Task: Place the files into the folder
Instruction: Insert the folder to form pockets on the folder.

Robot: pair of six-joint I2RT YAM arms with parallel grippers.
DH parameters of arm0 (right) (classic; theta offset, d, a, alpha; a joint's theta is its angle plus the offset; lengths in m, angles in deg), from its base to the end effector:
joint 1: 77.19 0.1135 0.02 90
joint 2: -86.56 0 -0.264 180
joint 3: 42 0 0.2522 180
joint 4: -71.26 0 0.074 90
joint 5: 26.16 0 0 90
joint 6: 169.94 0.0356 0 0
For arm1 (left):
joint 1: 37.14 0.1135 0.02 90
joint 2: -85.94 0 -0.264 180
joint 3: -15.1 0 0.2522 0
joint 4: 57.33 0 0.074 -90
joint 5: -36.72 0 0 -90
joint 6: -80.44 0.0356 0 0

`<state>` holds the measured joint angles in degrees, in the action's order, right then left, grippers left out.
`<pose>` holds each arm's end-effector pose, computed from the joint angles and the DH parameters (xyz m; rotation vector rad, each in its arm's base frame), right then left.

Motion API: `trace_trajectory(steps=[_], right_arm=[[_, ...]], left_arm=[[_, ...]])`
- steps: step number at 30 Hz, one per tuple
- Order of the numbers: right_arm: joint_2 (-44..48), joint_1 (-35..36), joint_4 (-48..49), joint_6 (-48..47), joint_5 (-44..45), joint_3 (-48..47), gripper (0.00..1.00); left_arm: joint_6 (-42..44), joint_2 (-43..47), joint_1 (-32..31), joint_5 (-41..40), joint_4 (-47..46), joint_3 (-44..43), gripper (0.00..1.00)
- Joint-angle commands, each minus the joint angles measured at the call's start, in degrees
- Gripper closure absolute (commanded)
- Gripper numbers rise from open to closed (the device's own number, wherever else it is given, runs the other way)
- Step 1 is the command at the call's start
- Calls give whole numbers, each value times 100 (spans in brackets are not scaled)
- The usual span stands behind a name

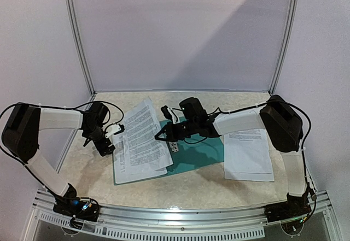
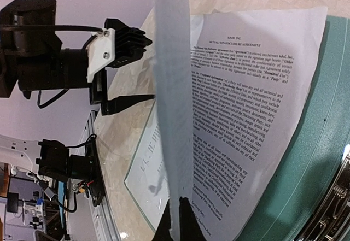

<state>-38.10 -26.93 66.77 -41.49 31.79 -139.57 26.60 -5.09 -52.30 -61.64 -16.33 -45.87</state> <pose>0.2945 0.3838 0.1612 -0.6270 2.3355 1.4236 0.2701 -0.0678 0.1478 1.1940 2.5650 0.2893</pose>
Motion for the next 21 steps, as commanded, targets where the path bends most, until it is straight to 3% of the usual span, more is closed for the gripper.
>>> trace_trajectory(steps=[1, 15, 21], right_arm=[[-463, 122, 400, 797, 47, 40, 100], [-877, 362, 267, 1361, -243, -425, 100], [-829, 324, -373, 1310, 317, -624, 100]], left_arm=[[-57, -210, -82, 37, -125, 135, 4], [-31, -156, -75, 116, -123, 143, 4], [8, -141, -72, 54, -82, 89, 5]])
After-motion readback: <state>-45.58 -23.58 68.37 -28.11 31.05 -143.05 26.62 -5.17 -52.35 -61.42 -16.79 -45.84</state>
